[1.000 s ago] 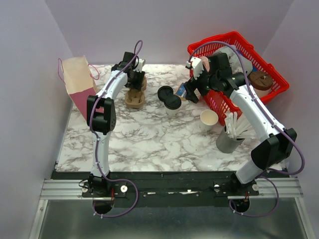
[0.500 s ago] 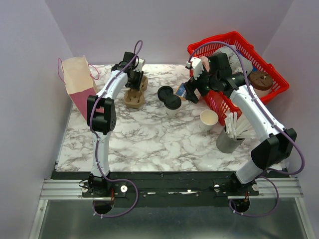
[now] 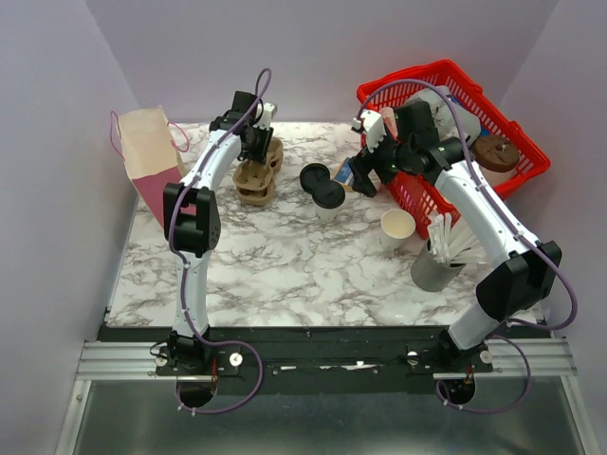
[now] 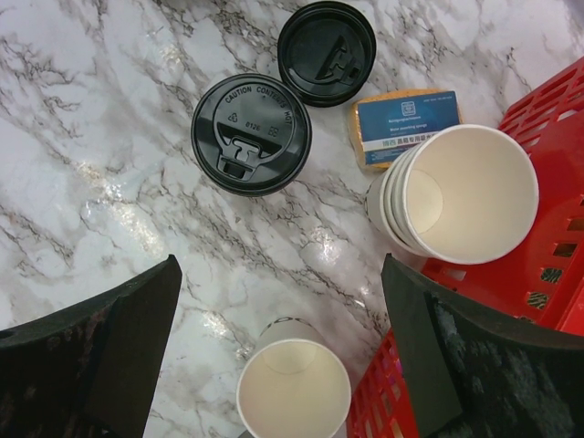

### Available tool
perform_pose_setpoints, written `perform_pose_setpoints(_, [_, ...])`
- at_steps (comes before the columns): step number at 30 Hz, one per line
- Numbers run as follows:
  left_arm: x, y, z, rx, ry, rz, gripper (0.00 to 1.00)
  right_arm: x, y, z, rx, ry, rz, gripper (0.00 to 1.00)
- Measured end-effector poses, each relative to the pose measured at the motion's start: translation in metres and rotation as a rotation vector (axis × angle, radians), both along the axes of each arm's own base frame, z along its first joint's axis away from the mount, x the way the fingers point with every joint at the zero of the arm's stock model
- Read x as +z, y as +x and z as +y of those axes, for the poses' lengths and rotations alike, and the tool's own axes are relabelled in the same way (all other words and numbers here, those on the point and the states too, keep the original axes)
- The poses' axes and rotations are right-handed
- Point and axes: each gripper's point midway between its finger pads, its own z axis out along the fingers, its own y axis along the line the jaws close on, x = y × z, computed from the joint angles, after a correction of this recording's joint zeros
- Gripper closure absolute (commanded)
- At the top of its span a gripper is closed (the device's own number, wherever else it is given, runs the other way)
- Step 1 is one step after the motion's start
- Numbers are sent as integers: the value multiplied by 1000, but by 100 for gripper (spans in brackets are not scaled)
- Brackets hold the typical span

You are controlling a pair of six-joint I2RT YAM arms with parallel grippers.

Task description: Pack the takeout coffee

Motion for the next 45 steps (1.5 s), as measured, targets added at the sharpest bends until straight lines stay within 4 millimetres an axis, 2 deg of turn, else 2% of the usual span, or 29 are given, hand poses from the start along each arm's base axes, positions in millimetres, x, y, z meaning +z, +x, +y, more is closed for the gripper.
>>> perform_pose_setpoints(8, [43,12,1,-98,20,-94,100,-2,0,0,0,-1,4,0])
perform_pose_setpoints(11, [63,7,1,-120,-12,-119,100,-2,1,0,1,-2,4,0])
perform_pose_setpoints(15, [90,-18,1,-168,-51,-135,100,-2,1,0,1,-1,3,0])
perform_pose_setpoints(19, [125,-58,0,-227,-90,-164,100,-1,1,0,1,-1,3,0])
perform_pose_setpoints(22, [135,-89,-2,-273,-112,-162,100,-1,1,0,1,-1,3,0])
perform_pose_setpoints(25, [126,-121,1,-322,-104,-129,100,-1,1,0,0,-1,3,0])
perform_pose_setpoints(27, [112,-143,7,-345,-84,-86,100,-1,0,0,0,-1,3,0])
perform_pose_setpoints(29, [90,-168,21,-350,-58,-19,100,-1,0,0,0,-1,2,0])
perform_pose_setpoints(31, [71,-191,42,-327,-34,44,100,-2,-1,0,1,-1,4,0])
perform_pose_setpoints(33, [54,-213,73,-277,-21,99,100,-3,-2,0,2,-1,8,0])
perform_pose_setpoints(37, [30,-259,140,-179,14,172,100,-4,-3,1,6,3,12,0])
perform_pose_setpoints(40, [16,-294,172,-133,28,202,100,-5,-3,3,9,12,24,0])
perform_pose_setpoints(45, [-8,-334,188,-165,63,223,100,-6,5,11,19,32,41,0])
